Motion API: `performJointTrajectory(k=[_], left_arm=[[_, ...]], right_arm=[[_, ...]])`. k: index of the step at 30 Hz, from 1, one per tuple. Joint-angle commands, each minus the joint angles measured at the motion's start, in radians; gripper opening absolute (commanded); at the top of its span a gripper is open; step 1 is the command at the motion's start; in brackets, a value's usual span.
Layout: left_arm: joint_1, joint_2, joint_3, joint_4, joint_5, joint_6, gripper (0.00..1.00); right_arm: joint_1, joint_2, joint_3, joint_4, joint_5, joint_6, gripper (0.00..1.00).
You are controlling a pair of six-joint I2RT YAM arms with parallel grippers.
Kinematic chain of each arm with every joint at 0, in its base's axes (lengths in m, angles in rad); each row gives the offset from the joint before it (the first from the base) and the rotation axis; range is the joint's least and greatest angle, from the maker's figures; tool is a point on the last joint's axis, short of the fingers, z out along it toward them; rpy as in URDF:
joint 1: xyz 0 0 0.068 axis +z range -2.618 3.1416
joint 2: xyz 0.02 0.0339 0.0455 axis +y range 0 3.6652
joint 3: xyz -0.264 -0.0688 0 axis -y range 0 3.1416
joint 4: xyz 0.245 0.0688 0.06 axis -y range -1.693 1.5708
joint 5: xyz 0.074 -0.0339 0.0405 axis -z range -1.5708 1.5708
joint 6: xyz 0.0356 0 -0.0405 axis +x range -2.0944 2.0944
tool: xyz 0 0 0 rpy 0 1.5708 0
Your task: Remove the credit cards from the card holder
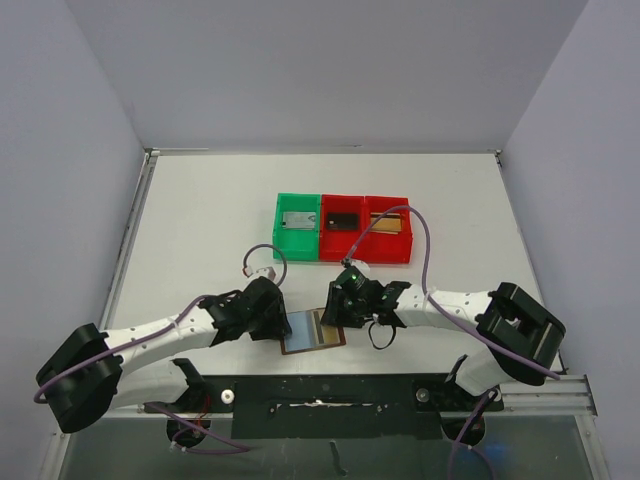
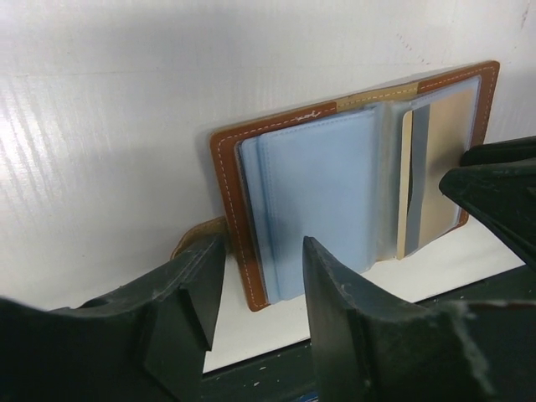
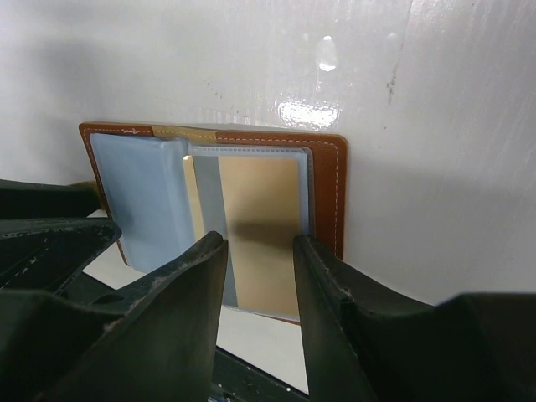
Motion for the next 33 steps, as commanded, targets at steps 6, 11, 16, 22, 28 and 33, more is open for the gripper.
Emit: performJointTrajectory(k=[6,11,16,22,28,33], left_arm=[[-0.004,-0.117,0.105,0.023,-0.026,-0.021,0.49],[-0.005,-0.078,0.053,0.238,0.109,-0.077,0.49],[-0.016,-0.004,-0.013,0.375,0.127,-0.158,0.43],[-0.017,0.022,-0.085,0.471,0.127,-0.225,0.36],[-0.017,0.022,-0.16,0.557,0.117,-0.286,0.31],[-0.016,0.044,-0.217,0.666,0.125,-0.322,0.28]], right_arm=[[0.006,0.024,-0.017,0.018,0.0,0.016,0.38],[0.0,0.018,-0.031,0.032,-0.004,0.019,0.38],[-0.007,0.017,-0.043,0.051,-0.011,0.022,0.37],[-0.01,0.028,-0.049,0.065,-0.022,0.023,0.36],[-0.015,0.038,-0.049,0.073,-0.031,0.019,0.34],[-0.019,0.035,-0.052,0.079,-0.037,0.018,0.34]])
